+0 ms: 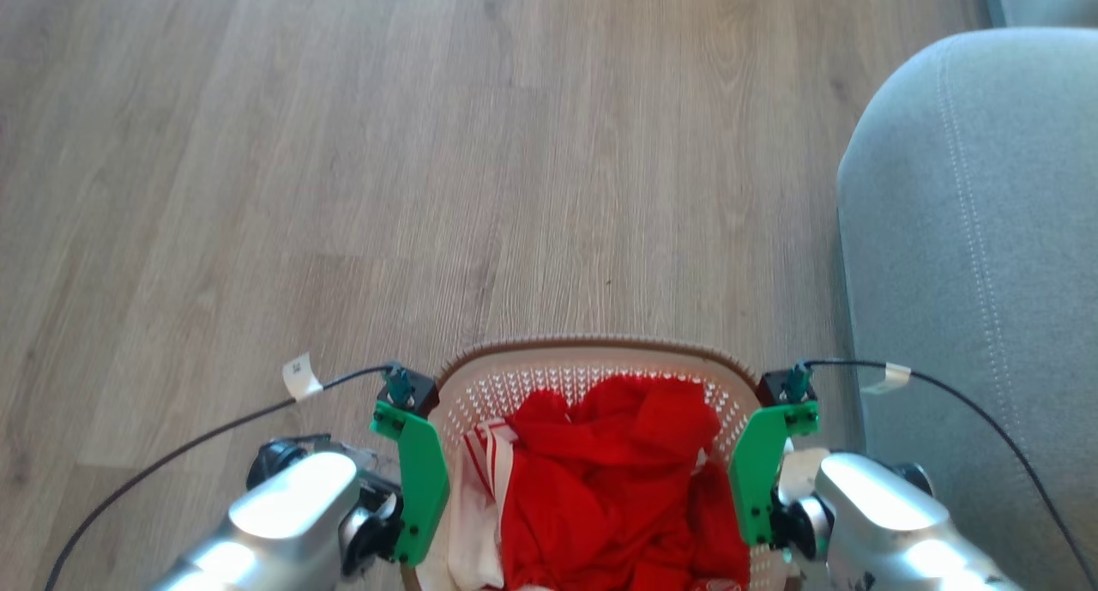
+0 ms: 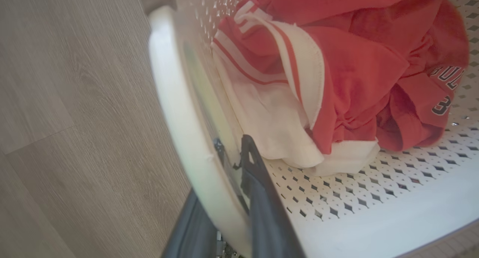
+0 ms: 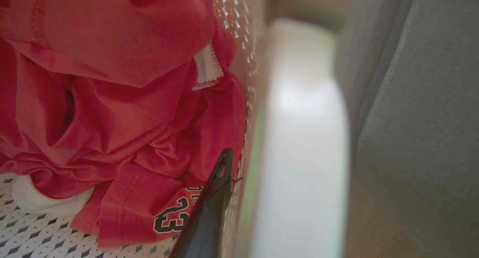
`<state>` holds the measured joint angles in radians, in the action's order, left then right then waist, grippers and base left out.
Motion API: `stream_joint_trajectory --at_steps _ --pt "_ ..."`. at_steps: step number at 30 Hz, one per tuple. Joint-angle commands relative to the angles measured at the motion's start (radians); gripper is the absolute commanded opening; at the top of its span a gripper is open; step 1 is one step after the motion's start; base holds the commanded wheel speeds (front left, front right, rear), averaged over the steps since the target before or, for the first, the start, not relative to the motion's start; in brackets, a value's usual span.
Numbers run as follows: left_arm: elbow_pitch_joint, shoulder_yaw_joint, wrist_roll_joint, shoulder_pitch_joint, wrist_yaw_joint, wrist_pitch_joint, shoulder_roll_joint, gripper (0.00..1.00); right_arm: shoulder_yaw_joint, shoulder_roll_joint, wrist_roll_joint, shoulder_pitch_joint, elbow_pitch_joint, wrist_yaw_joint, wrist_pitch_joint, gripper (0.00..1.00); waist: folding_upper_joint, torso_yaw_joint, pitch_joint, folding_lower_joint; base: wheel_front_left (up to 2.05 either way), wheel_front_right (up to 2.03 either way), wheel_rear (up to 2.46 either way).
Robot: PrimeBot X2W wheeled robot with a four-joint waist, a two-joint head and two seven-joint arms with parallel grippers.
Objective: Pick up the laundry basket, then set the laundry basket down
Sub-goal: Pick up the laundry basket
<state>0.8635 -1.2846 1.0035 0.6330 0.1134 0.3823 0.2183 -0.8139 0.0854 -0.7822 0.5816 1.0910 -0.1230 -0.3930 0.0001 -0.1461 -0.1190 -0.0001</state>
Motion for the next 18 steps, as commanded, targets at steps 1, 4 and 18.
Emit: stream_joint_trajectory --at_steps 1,4,18 --pt "-0.055 0.004 -0.015 0.028 0.017 0.006 -0.005 0.00 -0.028 -0.035 0.010 -0.001 -0.051 -0.008 0.019 0.00 -0.0001 -0.004 0.016 0.0001 0.00 0.00 0.00" --pt "-0.075 0.004 -0.022 0.012 0.017 0.024 0.002 0.00 -0.025 -0.035 0.014 -0.024 -0.051 -0.008 0.025 0.00 -0.0001 -0.007 0.034 0.0001 0.00 0.00 0.00" --pt "-0.141 0.004 -0.047 -0.047 0.017 0.089 0.022 0.00 0.004 -0.035 0.025 -0.090 -0.076 -0.008 0.043 0.00 -0.0001 -0.013 0.085 0.0001 0.00 0.00 0.00"
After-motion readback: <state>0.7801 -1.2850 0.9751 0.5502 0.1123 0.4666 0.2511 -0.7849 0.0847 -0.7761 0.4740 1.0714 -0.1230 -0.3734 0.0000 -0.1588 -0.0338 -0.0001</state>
